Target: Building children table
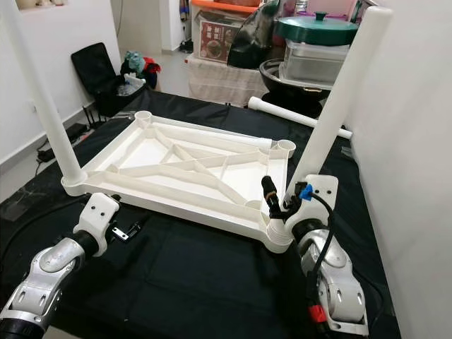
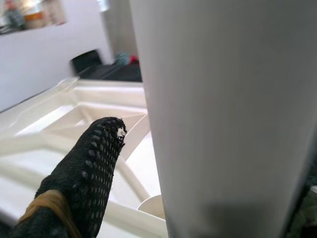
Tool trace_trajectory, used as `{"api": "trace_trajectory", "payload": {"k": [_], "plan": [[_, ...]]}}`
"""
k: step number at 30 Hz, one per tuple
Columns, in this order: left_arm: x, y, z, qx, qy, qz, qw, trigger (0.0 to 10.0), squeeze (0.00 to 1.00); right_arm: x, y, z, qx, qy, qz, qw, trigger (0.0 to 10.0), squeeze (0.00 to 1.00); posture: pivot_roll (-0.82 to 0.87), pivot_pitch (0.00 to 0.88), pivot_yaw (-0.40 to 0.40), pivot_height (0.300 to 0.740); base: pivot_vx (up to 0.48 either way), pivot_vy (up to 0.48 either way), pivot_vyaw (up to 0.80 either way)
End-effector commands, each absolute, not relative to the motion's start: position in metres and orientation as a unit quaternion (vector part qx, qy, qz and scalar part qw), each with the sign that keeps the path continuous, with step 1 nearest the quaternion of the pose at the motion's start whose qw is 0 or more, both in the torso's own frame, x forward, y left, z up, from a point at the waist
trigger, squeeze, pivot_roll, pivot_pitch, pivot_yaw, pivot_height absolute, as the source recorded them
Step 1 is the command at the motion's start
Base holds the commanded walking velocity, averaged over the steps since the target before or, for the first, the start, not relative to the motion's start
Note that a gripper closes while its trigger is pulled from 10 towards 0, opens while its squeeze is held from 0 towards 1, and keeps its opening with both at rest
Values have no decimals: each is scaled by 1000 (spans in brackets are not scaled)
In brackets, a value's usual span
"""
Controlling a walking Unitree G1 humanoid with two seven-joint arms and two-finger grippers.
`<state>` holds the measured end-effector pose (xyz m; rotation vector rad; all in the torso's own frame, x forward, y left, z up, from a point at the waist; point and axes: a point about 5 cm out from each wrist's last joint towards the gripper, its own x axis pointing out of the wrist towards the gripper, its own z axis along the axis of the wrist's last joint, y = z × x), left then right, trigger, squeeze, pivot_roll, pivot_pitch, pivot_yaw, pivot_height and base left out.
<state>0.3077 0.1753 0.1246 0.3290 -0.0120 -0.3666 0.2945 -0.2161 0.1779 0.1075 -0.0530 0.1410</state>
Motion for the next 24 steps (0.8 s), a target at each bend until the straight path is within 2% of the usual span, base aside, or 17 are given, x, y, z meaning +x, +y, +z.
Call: {"api": "trace_trajectory", "payload": {"k": [1, 2, 3, 4, 5, 14, 19, 23, 24], "plan": [[309, 172, 124, 164, -6, -190, 968, 10000, 0, 299, -213, 180, 52, -32, 96, 993, 10000, 0, 52, 0, -72, 740, 0, 0, 0], [309, 172, 124, 164, -7, -190, 968, 10000, 0, 303, -214, 180, 47, -32, 103, 993, 7216, 0, 58, 0, -79, 740, 0, 0, 0], [309, 172, 124, 164, -7, -190, 968, 10000, 0, 303, -214, 180, 47, -32, 103, 993, 7216, 0, 58, 0, -79, 740, 0, 0, 0], [308, 171, 124, 164, -8, -190, 968, 10000, 0, 308, -216, 179, 45, -30, 101, 993, 4275, 0, 67, 0, -88, 740, 0, 0, 0], [308, 172, 124, 164, -9, -189, 968, 10000, 0, 311, -216, 180, 52, -32, 96, 994, 0, 0, 71, 0, -92, 740, 0, 0, 0], [306, 174, 122, 164, -7, -186, 969, 10000, 0, 310, -219, 175, 69, -31, 62, 995, 0, 0, 63, 0, -87, 740, 0, 0, 0], [309, 170, 122, 164, -9, -191, 968, 10000, 0, 305, -236, 162, 53, -7, -54, 997, 0, 0, 48, 0, -76, 740, 0, 0, 0], [309, 170, 122, 164, -9, -191, 968, 10000, 0, 304, -243, 157, 46, 10, -107, 993, 0, 0, 47, 0, -75, 740, 0, 0, 0], [309, 170, 122, 164, -9, -191, 968, 10000, 0, 300, -249, 154, 41, 27, -159, 986, 0, 0, 48, 0, -75, 740, 0, 0, 0]]}}
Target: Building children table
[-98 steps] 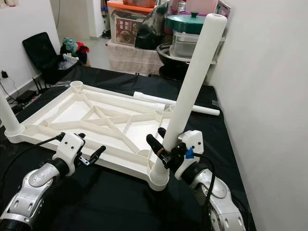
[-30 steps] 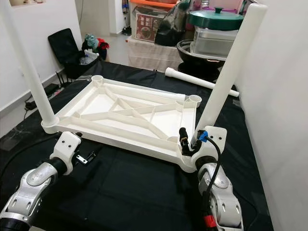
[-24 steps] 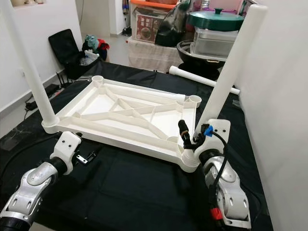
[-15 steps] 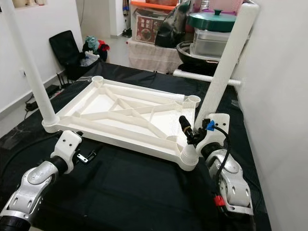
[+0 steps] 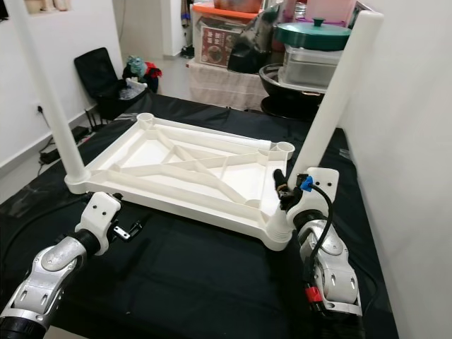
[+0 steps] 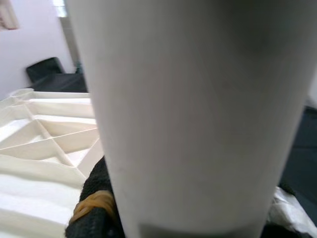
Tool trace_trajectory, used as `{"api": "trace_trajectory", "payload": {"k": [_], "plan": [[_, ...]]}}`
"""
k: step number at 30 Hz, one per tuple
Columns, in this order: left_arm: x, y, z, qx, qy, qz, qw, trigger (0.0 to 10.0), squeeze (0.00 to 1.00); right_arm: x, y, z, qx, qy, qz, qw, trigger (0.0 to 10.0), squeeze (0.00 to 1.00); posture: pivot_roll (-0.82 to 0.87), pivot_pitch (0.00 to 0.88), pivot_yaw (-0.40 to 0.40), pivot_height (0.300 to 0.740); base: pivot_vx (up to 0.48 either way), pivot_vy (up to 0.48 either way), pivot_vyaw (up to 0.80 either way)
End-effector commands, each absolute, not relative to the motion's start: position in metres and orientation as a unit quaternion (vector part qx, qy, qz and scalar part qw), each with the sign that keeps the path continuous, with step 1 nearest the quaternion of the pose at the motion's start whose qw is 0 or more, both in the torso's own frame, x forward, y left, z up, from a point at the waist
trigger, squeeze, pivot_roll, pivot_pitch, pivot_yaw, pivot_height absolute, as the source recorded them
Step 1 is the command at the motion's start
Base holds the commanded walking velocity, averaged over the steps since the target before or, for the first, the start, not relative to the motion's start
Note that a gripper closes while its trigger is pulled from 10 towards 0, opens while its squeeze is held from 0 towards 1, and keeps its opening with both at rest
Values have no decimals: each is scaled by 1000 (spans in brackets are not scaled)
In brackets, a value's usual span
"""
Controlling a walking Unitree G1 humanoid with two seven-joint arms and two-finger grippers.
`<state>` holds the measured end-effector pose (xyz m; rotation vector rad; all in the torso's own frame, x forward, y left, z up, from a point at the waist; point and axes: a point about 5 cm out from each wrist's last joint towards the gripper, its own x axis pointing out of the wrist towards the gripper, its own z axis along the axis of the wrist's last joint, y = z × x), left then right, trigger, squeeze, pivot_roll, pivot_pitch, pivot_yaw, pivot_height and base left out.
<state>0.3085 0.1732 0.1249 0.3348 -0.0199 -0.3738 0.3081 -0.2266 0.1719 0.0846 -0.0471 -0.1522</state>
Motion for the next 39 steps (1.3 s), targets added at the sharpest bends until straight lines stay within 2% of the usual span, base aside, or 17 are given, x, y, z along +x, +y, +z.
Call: {"api": "trace_trajectory", "payload": {"k": [1, 4, 15, 16, 18, 19, 20, 21, 24, 25, 26, 27, 29, 31, 37, 39], "plan": [[309, 170, 122, 164, -9, -190, 968, 10000, 0, 296, -253, 151, 39, 40, -211, 976, 0, 0, 47, 0, -75, 740, 0, 0, 0], [308, 169, 121, 164, -8, -187, 969, 10000, 0, 285, -246, 149, 40, 60, -294, 953, 0, 0, 49, 0, -79, 740, 0, 0, 0], [308, 170, 121, 164, -8, -181, 970, 10000, 0, 284, -209, 157, 70, 62, -271, 958, 0, 0, 51, 0, -83, 740, 0, 0, 0], [308, 170, 121, 164, -8, -181, 970, 10000, 0, 288, -203, 157, 78, 64, -243, 965, 8706, 0, 52, 0, -83, 740, 0, 0, 0], [308, 170, 121, 164, -8, -181, 970, 10000, 0, 288, -203, 157, 78, 64, -243, 965, 8706, 0, 52, 0, -83, 740, 0, 0, 0], [308, 170, 121, 164, -7, -181, 970, 10000, 0, 292, -198, 160, 84, 54, -214, 972, 10000, 4, 51, 0, -83, 740, 0, 0, 0], [308, 170, 121, 164, -7, -181, 970, 10000, 0, 292, -198, 160, 84, 54, -214, 972, 10000, 4, 51, 0, -83, 740, 0, 0, 0], [308, 170, 121, 163, -7, -181, 970, 10000, 0, 293, -200, 165, 88, 42, -206, 974, 10000, 1000, 53, 0, -84, 740, 0, 0, 0], [308, 171, 121, 162, -7, -181, 970, 10000, 0, 294, -201, 169, 98, 32, -190, 976, 10000, 1000, 51, 0, -82, 740, 0, 0, 0], [308, 171, 120, 162, -6, -182, 970, 10000, 0, 298, -202, 176, 107, 12, -154, 982, 10000, 0, 48, 0, -80, 740, 0, 0, 0], [308, 171, 120, 162, -6, -182, 970, 10000, 0, 298, -202, 176, 107, 12, -154, 982, 10000, 0, 48, 0, -80, 740, 0, 0, 0], [308, 171, 120, 162, -6, -183, 970, 10000, 0, 301, -203, 186, 121, -19, -85, 989, 10000, 0, 49, 0, -80, 740, 0, 0, 0], [308, 171, 120, 162, -6, -183, 970, 10000, 0, 301, -203, 186, 121, -19, -85, 989, 10000, 0, 49, 0, -80, 740, 0, 0, 0], [308, 171, 121, 162, -6, -186, 969, 10000, 0, 301, -202, 192, 127, -44, 9, 991, 10000, 0, 49, 0, -75, 740, 0, 0, 0], [310, 170, 122, 164, -7, -192, 968, 10000, 0, 294, -193, 201, 121, -74, 166, 976, 10000, 0, 59, 0, -76, 740, 0, 0, 0], [310, 170, 122, 164, -8, -192, 968, 10000, 0, 293, -191, 202, 120, -75, 184, 973, 10000, 0, 61, 0, -76, 740, 0, 0, 0]]}}
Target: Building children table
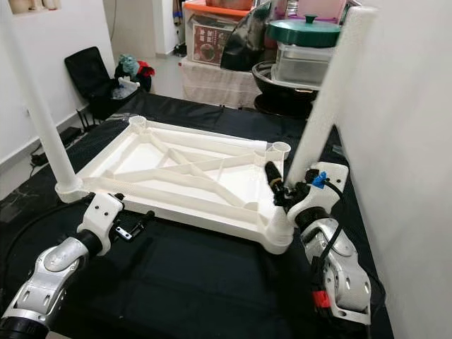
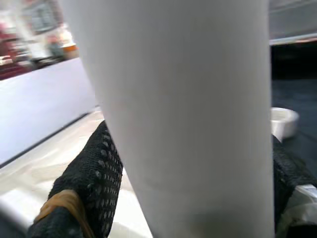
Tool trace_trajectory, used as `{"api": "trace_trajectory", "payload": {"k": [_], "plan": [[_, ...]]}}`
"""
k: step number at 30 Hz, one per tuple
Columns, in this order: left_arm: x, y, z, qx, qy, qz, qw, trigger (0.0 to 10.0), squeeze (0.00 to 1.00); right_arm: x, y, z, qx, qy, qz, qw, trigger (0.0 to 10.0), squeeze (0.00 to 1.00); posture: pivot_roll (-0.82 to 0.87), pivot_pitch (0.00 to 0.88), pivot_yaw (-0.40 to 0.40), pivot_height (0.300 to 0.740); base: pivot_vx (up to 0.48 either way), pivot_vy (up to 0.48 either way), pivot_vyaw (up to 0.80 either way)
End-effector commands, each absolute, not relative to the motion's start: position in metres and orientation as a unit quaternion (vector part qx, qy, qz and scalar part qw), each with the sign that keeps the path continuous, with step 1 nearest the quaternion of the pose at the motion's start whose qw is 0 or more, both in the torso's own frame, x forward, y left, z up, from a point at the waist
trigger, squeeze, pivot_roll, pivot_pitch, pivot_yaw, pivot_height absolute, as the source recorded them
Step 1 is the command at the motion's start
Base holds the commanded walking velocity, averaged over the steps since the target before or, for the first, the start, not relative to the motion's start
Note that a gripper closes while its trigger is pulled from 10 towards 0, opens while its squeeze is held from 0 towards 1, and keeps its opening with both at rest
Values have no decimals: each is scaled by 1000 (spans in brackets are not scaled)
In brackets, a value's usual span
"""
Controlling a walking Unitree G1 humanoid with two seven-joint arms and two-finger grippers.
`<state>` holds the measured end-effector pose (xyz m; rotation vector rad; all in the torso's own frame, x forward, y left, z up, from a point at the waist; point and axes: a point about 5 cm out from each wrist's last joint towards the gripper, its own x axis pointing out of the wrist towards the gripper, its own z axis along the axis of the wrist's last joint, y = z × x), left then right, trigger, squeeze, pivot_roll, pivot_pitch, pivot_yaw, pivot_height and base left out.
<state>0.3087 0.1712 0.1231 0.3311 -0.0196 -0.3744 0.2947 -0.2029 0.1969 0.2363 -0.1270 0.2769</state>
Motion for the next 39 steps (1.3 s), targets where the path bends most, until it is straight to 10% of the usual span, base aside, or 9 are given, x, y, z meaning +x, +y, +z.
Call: {"api": "trace_trajectory", "payload": {"k": [1, 2, 3, 17, 23, 35, 36, 37, 39], "plan": [[310, 170, 122, 165, -8, -192, 967, 10000, 0, 293, -190, 203, 112, -79, 194, 971, 9412, 0, 63, 0, -78, 740, 0, 0, 0], [310, 170, 122, 165, -8, -192, 967, 10000, 0, 293, -190, 203, 112, -79, 194, 971, 9412, 0, 63, 0, -78, 740, 0, 0, 0], [310, 171, 122, 166, -9, -192, 967, 10000, 0, 293, -189, 203, 112, -81, 195, 971, 0, 0, 68, 0, -79, 740, 0, 0, 0], [311, 171, 124, 171, -11, -193, 966, 10000, 0, 301, -209, 186, 89, -59, 94, 990, 0, 0, 60, 0, -68, 740, 0, 0, 0], [312, 168, 124, 170, -13, -196, 966, 10000, 0, 290, -264, 139, 64, 87, -262, 959, 0, 0, 57, 0, -67, 740, 0, 0, 0], [311, 169, 122, 169, -11, -188, 967, 10000, 0, 288, -221, 147, 74, 63, -233, 968, 0, 0, 57, 0, -73, 740, 0, 0, 0], [311, 168, 122, 168, -10, -189, 967, 10000, 0, 289, -221, 149, 74, 55, -226, 970, 9412, 659, 58, 0, -75, 740, 0, 0, 0], [310, 168, 122, 167, -10, -189, 968, 10000, 0, 290, -225, 152, 74, 50, -226, 970, 10000, 1000, 58, 0, -77, 740, 0, 0, 0], [310, 169, 121, 167, -9, -189, 968, 10000, 0, 291, -230, 155, 58, 51, -231, 970, 10000, 1000, 57, 0, -76, 740, 0, 0, 0]]}}
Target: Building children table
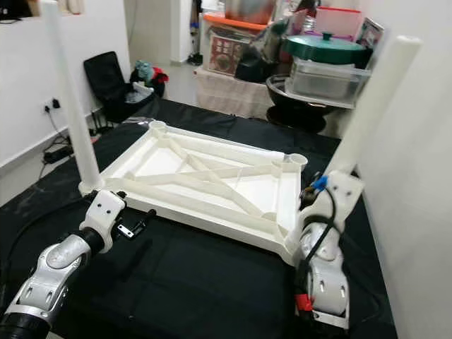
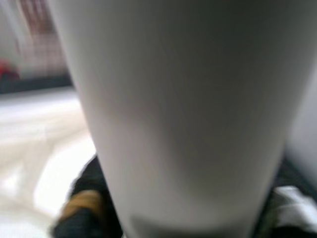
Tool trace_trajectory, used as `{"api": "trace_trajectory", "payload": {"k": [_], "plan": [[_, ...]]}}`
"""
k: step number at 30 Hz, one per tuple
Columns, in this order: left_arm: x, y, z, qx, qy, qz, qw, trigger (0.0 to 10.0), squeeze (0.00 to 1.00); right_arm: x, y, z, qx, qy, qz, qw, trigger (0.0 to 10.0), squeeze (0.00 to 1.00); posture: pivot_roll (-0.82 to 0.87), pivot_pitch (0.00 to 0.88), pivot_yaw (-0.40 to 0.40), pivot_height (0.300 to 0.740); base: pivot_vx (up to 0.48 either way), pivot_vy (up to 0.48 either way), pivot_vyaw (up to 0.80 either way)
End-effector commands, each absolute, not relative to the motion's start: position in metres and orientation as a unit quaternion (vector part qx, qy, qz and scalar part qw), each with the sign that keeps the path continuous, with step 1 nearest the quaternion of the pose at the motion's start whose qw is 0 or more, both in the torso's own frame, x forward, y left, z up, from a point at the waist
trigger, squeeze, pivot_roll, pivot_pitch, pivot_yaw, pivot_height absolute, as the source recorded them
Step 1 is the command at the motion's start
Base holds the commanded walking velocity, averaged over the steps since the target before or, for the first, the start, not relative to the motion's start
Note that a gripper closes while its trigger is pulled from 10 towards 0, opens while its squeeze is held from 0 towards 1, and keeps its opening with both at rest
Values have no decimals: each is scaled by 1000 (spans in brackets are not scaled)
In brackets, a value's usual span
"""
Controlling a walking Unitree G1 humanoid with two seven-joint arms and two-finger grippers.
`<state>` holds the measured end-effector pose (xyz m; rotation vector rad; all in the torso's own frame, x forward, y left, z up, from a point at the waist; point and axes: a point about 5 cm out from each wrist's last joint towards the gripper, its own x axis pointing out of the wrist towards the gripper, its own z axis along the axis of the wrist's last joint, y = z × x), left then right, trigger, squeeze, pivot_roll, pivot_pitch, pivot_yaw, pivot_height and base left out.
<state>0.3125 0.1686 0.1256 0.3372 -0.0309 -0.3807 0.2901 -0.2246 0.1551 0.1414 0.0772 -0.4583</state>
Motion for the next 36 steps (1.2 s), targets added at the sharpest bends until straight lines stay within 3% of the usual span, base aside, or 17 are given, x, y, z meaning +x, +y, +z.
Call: {"api": "trace_trajectory", "payload": {"k": [1, 2, 5, 6, 9, 10, 13, 15, 24, 28, 29, 30, 31, 32, 34, 35, 36], "plan": [[310, 169, 121, 167, -9, -189, 968, 10000, 0, 291, -230, 155, 58, 51, -231, 970, 10000, 1000, 57, 0, -76, 740, 0, 0, 0], [310, 169, 121, 167, -8, -190, 967, 10000, 0, 294, -235, 157, 41, 57, -240, 968, 10000, 0, 55, 0, -76, 740, 0, 0, 0], [310, 169, 121, 167, -8, -191, 967, 10000, 0, 299, -236, 164, 64, 41, -227, 971, 10000, 0, 56, 0, -77, 740, 0, 0, 0], [310, 168, 120, 166, -8, -192, 967, 10000, 0, 305, -233, 171, 87, 17, -172, 981, 10000, 0, 53, 0, -76, 740, 0, 0, 0], [310, 168, 120, 165, -8, -193, 967, 10000, 0, 308, -229, 177, 101, 0, -136, 985, 10000, 0, 53, 0, -76, 740, 0, 0, 0], [310, 167, 121, 165, -9, -195, 967, 10000, 0, 314, -224, 191, 119, -34, -41, 991, 10000, 0, 55, 0, -75, 740, 0, 0, 0], [310, 166, 121, 165, -10, -196, 967, 10000, 0, 315, -222, 196, 122, -44, -6, 992, 10000, 0, 55, 0, -75, 740, 0, 0, 0], [311, 166, 122, 165, -11, -198, 966, 10000, 0, 314, -215, 204, 103, -62, 72, 990, 10000, 0, 60, 0, -77, 740, 0, 0, 0], [311, 169, 123, 169, -12, -199, 965, 10000, 0, 300, -187, 207, 80, -79, 230, 967, 10000, 0, 66, 0, -77, 740, 0, 0, 0], [311, 168, 123, 169, -12, -201, 965, 10000, 0, 297, -180, 205, 79, -78, 256, 960, 9922, 0, 68, 0, -77, 740, 0, 0, 0], [311, 168, 123, 170, -12, -201, 965, 10000, 0, 296, -178, 204, 81, -79, 264, 958, 9412, 0, 69, 0, -76, 740, 0, 0, 0], [311, 168, 124, 169, -13, -202, 965, 10000, 0, 295, -176, 204, 83, -82, 272, 955, 5961, 0, 70, 0, -76, 740, 0, 0, 0], [311, 168, 124, 169, -13, -202, 965, 10000, 0, 295, -176, 204, 83, -82, 272, 955, 5961, 0, 70, 0, -76, 740, 0, 0, 0], [311, 168, 124, 169, -13, -203, 964, 10000, 0, 294, -174, 205, 85, -85, 282, 952, 3804, 0, 72, 0, -78, 740, 0, 0, 0], [311, 168, 124, 169, -13, -204, 964, 10000, 0, 294, -173, 205, 87, -89, 289, 949, 2000, 0, 72, 0, -80, 740, 0, 0, 0], [311, 168, 124, 170, -13, -204, 964, 10000, 0, 295, -175, 205, 87, -90, 283, 951, 0, 0, 72, 0, -81, 740, 0, 0, 0], [311, 168, 124, 170, -13, -204, 964, 10000, 0, 297, -178, 204, 87, -89, 265, 956, 0, 0, 72, 0, -81, 740, 0, 0, 0]]}}
